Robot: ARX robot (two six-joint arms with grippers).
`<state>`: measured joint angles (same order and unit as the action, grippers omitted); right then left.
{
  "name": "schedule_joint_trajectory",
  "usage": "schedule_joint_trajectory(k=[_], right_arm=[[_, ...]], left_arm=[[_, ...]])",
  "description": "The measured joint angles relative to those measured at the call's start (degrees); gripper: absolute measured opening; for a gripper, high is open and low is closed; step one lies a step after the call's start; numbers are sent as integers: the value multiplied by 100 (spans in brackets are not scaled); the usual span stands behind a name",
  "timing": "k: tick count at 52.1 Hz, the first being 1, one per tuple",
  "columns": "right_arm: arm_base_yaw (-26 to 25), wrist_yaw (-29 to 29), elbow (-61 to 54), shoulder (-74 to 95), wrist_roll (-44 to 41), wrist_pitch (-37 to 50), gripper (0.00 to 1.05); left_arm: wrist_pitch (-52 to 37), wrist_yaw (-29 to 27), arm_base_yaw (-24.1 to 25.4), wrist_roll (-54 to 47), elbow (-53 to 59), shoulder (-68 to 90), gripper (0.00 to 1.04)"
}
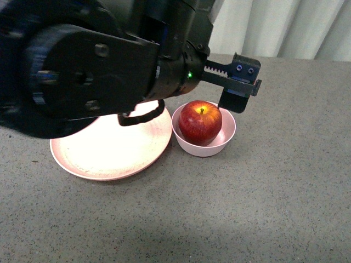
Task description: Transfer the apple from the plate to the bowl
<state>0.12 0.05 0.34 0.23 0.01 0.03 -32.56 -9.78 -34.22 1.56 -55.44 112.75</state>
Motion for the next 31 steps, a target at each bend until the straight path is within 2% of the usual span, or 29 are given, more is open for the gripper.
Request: schedule_joint_trajectory(k=[8, 15, 22, 29, 31], right_arm=[[0, 0, 0, 0, 0, 0, 95], [0, -2, 0, 0, 0, 0, 95], [0, 0, 0, 0, 0, 0, 95], [0, 0, 0, 0, 0, 0, 95], [0, 0, 0, 0, 0, 0, 95]], left_arm=[[-348, 72, 155, 105, 861, -697, 98], [-632, -81, 433, 264, 1665, -1198, 98], [-809, -485, 898, 496, 2638, -1880, 98], [-859, -695, 1058, 584, 3082, -2306, 98], [-1453, -916, 1062, 448, 3220, -2175, 93]])
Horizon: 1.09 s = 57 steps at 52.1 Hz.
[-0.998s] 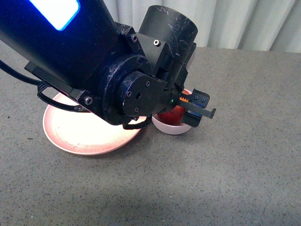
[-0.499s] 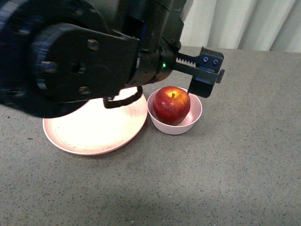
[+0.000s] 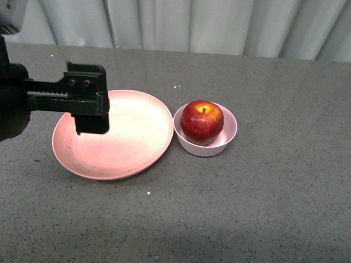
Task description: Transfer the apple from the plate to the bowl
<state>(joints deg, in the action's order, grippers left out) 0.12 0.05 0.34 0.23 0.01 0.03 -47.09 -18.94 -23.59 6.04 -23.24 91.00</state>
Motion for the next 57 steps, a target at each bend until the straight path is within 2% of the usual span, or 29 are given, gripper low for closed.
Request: schedule_joint_trajectory(k=[2, 6, 10, 16, 26, 29, 32, 36, 49, 53, 57], right_arm=[[0, 0, 0, 0, 0, 0, 95], [2, 2, 0, 0, 0, 0, 95], [0, -15, 0, 2, 0, 0, 95], [2, -15, 0, 0, 0, 0, 95], [0, 0, 0, 0, 0, 0, 95], [2, 0, 0, 0, 0, 0, 95], [0, -2, 0, 0, 0, 0, 95], [0, 0, 0, 2, 0, 0, 95], [2, 0, 0, 2, 0, 0, 95], [0, -2, 0, 0, 0, 0, 95], [0, 0, 0, 0, 0, 0, 95]], left_arm=[[-793, -166, 33, -101, 181, 168, 88], [-2208, -96, 190, -334, 693, 299, 75], [-2798, -2, 387, -420, 981, 70, 65], [-2780, 240, 654, -479, 1283, -535, 48], [-1954, 752, 1207, -518, 1891, -1886, 5], [-1711, 898, 1298, -540, 1974, -2236, 4], [-1001, 1010, 1419, -555, 1980, -2855, 4], [-483, 1113, 1547, -560, 2017, -3477, 4], [372, 1368, 1814, -560, 2199, -4553, 4], [667, 1827, 2140, -566, 2205, -4887, 4], [925, 1849, 2306, -562, 2208, -5211, 4]])
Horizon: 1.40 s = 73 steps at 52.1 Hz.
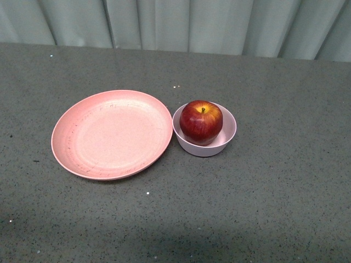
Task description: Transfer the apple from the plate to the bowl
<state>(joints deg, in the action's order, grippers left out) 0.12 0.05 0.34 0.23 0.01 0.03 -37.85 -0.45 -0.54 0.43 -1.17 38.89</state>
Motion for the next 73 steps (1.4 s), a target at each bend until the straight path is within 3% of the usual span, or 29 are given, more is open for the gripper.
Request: schedule_joint_trajectory(k=[30, 56, 61, 70, 73], right_arm=[[0, 0, 0, 0, 0, 0, 95], [0, 0, 0, 0, 0, 0, 95], [0, 0, 0, 0, 0, 0, 95], [0, 0, 0, 2, 0, 0, 95], [0, 0, 0, 2, 0, 0, 95]], left_arm=[[1906, 31, 39, -11, 4, -2033, 4], [2793, 31, 39, -15, 4, -2920, 4], [3661, 44, 39, -17, 2, -3593, 4], [3770, 44, 39, -17, 2, -3856, 4], [3773, 44, 39, -17, 2, -3858, 15]])
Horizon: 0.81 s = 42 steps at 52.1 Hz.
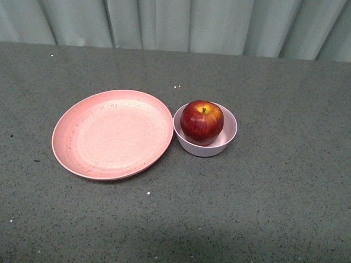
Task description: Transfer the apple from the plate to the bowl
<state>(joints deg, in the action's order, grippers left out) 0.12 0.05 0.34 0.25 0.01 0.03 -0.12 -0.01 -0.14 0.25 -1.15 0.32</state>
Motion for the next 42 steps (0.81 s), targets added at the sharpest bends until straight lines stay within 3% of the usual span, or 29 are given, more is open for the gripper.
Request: schedule_joint_trajectory(k=[17, 21, 42], right_arm=[[0, 0, 0, -2, 0, 0, 95], [0, 0, 0, -2, 0, 0, 95], [0, 0, 0, -2, 0, 0, 95]], left_arm=[[0, 0, 0, 0, 0, -4, 87], [0, 0, 0, -2, 0, -4, 99], [0, 0, 0, -2, 0, -4, 98]])
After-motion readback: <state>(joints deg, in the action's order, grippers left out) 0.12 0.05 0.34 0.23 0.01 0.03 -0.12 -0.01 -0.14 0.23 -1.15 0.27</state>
